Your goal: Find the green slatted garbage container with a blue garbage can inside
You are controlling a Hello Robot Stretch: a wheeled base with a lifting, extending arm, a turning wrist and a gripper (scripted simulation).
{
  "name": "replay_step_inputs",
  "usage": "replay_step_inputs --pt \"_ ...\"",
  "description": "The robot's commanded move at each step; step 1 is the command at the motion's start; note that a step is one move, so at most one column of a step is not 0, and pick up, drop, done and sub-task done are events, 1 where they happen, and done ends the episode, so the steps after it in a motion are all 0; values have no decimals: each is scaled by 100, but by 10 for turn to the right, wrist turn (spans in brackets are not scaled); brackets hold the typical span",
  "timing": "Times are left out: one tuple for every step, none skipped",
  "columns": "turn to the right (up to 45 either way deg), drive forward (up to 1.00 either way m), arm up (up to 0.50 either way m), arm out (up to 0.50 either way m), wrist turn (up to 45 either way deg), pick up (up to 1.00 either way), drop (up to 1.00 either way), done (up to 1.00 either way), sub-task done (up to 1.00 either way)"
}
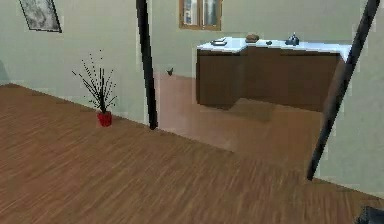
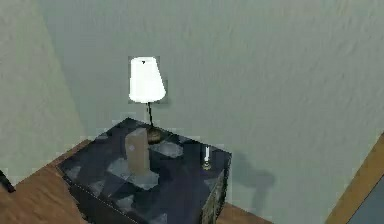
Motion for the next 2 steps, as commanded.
replay_step_inputs --pt "0 100 0 0 0 0 0 0 0" --pt "0 100 0 0 0 0 0 0 0"
